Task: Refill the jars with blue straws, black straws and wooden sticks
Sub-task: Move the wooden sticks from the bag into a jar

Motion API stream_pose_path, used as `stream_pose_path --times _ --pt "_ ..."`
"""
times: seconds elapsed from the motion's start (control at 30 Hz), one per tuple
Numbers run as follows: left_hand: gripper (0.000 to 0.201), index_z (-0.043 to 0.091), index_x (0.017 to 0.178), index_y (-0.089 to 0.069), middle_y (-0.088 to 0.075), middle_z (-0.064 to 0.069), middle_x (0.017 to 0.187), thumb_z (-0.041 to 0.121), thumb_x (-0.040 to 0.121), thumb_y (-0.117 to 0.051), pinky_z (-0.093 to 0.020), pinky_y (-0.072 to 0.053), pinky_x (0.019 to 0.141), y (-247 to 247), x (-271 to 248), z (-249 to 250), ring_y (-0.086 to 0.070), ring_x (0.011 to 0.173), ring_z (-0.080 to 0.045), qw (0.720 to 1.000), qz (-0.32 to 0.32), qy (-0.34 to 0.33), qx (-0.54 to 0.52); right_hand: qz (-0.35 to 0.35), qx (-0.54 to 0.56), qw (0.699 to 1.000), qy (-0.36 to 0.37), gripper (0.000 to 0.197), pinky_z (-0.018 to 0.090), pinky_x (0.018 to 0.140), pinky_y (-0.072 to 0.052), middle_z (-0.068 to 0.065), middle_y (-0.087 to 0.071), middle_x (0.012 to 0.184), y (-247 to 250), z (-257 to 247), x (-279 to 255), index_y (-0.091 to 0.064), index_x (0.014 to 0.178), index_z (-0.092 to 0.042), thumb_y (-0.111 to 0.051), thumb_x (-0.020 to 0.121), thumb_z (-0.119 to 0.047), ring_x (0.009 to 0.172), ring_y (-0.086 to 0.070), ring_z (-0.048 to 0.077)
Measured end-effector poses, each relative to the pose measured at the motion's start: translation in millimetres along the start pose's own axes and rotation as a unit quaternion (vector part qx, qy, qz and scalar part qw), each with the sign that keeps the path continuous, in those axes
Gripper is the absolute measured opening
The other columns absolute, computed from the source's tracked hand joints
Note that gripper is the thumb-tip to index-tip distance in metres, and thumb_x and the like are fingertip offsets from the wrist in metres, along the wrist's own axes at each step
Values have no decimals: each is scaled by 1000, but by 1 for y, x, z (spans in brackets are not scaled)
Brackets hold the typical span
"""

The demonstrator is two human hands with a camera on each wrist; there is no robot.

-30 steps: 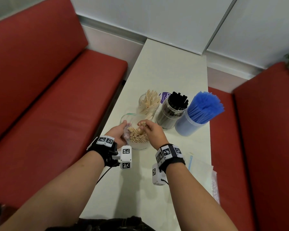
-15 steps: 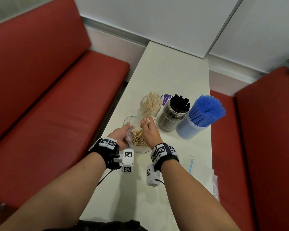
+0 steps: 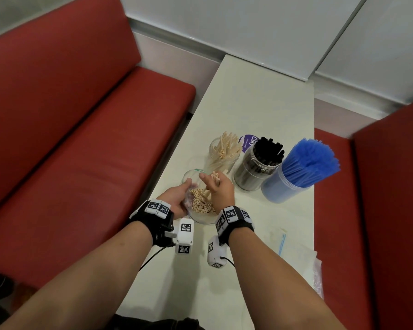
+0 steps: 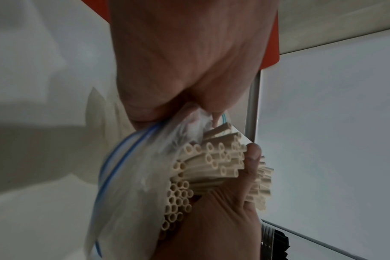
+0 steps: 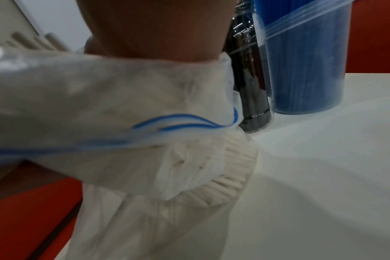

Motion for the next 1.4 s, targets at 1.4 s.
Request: stream_pose_path --times 1.4 --pt "32 19 91 -61 -76 -6 69 48 103 -51 -40 -55 72 10 5 13 -74 62 -21 996 65 -25 63 173 104 975 88 18 33 72 -53 -4 -62 73 73 -105 94 -59 85 -23 -77 87 -24 76 -70 28"
Point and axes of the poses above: each hand's wrist, its own x-axis towards the middle knuckle, its own y-axis out of the back of the hand, z = x × y, the point moved 9 cm from there along x, towards the middle knuckle
